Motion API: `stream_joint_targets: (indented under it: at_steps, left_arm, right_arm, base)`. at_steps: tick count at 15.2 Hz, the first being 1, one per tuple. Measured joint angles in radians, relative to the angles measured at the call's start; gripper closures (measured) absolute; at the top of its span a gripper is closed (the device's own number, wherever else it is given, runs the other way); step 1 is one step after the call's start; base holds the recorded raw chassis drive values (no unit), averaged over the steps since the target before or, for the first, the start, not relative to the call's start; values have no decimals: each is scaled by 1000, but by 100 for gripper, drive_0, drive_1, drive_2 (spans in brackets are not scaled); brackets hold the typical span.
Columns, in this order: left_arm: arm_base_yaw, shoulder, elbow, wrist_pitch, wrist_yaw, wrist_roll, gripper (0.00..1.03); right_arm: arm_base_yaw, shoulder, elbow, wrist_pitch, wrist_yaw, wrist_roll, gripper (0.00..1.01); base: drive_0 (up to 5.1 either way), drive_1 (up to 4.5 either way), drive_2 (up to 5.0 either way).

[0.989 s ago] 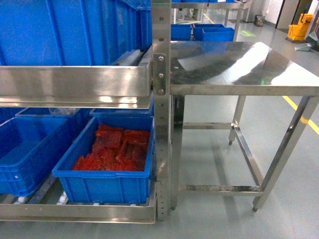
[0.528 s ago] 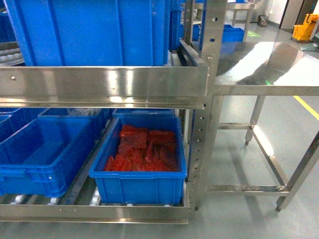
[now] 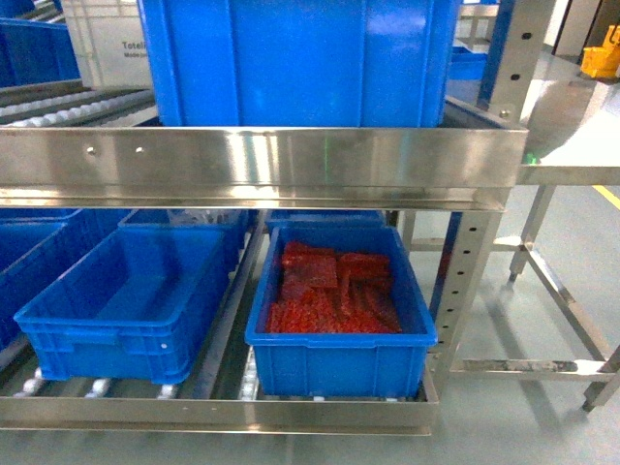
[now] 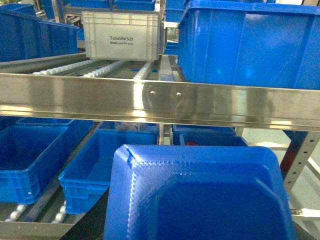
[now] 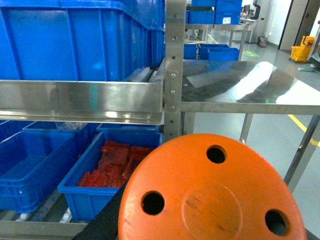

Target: Sort blue parts and orange caps into right shelf containers

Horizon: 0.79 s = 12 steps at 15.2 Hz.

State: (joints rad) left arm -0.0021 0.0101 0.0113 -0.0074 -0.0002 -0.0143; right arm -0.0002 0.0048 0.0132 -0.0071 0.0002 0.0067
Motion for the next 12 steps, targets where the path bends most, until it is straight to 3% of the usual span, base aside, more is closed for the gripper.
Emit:
stream_joint_targets:
  at_steps: [12]
  left_arm:
    - [1, 0, 0, 0, -1, 0, 62]
  right_arm:
    - [0, 0, 0, 2, 0, 0, 58]
  base:
    - [-512, 233, 233]
